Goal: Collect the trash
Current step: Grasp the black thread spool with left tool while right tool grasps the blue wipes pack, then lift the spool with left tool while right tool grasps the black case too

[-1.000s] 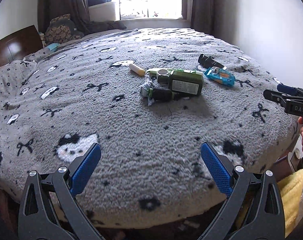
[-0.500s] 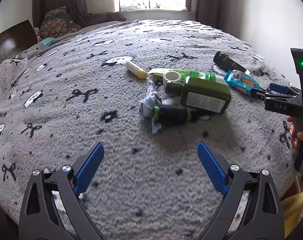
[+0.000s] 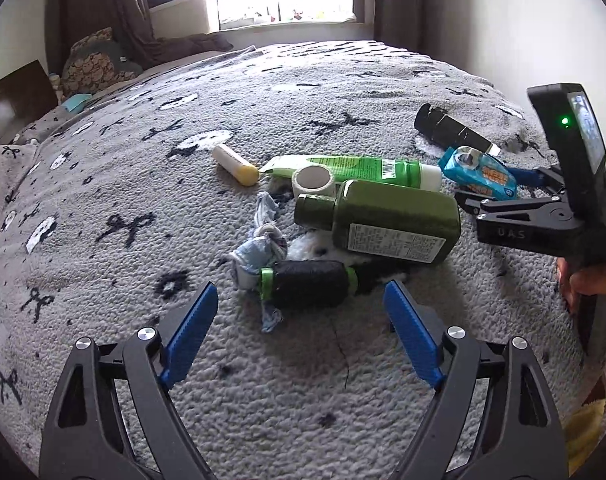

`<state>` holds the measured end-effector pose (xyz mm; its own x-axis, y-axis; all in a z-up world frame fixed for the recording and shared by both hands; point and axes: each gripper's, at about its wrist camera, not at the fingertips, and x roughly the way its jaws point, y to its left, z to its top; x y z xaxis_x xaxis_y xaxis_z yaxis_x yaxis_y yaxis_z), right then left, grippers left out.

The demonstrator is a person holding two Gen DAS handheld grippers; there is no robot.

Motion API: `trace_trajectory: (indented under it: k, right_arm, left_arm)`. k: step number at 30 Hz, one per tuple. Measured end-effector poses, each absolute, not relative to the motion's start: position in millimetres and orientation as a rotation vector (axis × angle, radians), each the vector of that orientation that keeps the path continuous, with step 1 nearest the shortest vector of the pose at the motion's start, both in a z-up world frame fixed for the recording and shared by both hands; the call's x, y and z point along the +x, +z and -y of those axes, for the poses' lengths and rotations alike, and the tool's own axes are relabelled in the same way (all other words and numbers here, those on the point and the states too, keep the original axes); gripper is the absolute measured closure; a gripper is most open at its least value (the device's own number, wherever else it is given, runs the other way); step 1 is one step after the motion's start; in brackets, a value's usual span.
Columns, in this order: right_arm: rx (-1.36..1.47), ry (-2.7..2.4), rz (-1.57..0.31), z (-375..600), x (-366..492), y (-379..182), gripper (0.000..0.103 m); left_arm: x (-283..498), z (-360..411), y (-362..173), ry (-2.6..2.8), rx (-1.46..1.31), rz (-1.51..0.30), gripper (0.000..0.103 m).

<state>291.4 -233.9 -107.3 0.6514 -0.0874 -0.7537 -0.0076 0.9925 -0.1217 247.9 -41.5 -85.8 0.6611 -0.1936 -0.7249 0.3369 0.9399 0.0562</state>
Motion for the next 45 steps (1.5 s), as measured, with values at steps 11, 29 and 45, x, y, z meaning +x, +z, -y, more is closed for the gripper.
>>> trace_trajectory:
  k: [11, 29, 45]
  right_arm:
    - [-0.096, 0.027, -0.856, 231.1, 278.4, -99.8, 0.091]
    - [-0.087, 0.143, -0.753, 215.6, 209.9, -57.1, 0.092]
    - [-0.026, 0.227, -0.655, 223.3, 98.7, -38.3, 0.093]
  left_arm:
    - [261.2, 48.7, -99.3, -0.276, 0.204, -0.819, 0.041]
    - [212.4, 38.8, -66.0, -0.303, 0.211, -0.725, 0.051]
    - [114.0, 27.0, -41.4, -0.385, 0.160, -0.662, 0.051]
